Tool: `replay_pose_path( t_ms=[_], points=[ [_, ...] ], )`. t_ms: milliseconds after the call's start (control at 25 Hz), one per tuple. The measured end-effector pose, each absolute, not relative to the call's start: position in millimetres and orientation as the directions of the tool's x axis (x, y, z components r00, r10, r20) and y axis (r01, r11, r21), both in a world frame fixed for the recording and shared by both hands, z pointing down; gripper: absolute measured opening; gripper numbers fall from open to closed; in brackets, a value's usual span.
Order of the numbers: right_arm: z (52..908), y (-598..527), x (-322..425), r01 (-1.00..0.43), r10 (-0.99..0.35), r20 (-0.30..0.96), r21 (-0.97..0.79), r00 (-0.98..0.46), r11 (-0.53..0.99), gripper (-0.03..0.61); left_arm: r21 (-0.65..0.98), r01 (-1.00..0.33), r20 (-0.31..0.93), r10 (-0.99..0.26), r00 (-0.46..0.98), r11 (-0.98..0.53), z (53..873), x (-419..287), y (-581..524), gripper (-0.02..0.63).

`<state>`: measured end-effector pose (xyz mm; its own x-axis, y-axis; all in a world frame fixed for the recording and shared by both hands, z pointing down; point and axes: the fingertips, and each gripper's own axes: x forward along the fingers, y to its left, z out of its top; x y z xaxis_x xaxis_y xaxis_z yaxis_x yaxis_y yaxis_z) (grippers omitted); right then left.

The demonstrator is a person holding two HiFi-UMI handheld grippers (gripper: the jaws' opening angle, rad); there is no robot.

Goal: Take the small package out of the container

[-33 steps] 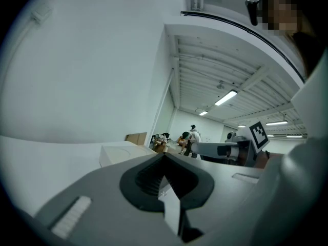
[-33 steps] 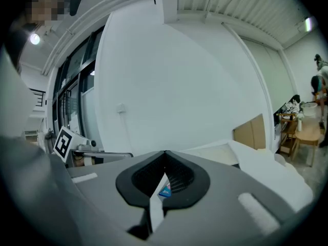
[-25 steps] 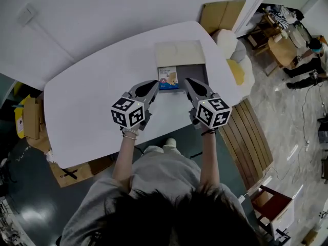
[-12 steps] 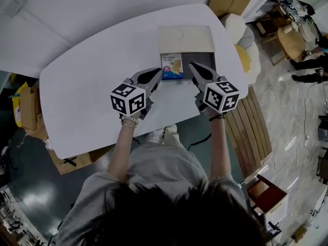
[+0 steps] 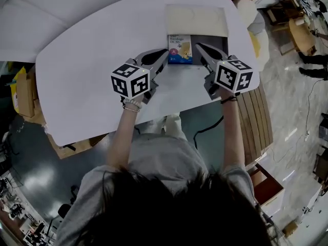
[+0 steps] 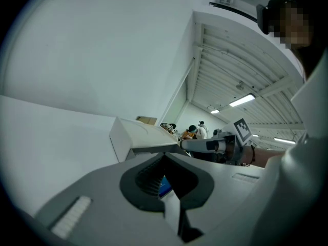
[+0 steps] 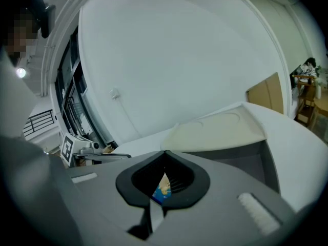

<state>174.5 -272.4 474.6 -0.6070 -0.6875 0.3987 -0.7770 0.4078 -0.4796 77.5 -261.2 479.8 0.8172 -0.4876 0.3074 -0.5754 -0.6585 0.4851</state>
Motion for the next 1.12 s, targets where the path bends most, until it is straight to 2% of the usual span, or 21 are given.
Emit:
replay_pose_path(
  t_ms=[320, 840, 1120],
  points=[
    [489, -280, 181, -0.765, -0.654, 0.435, -0.525, -0.618, 0.373, 0.014, 0.506, -0.579, 0.317, -0.487, 0.814, -0.64, 490, 76, -267, -0.009],
    [520, -293, 182, -0.752, -0.476, 0.585, -0.557, -0.657, 0.353, 0.014, 0.534, -0.585, 0.331, -0.485, 0.809, -0.61, 504, 76, -268, -0.009],
    [532, -293, 175, -0.709, -0.355, 0.614, -0.631, -0.705, 0.316, 0.066, 0.542, -0.589, 0.334, -0.489, 0.806, -0.6, 507, 73, -270, -0.009]
  ],
)
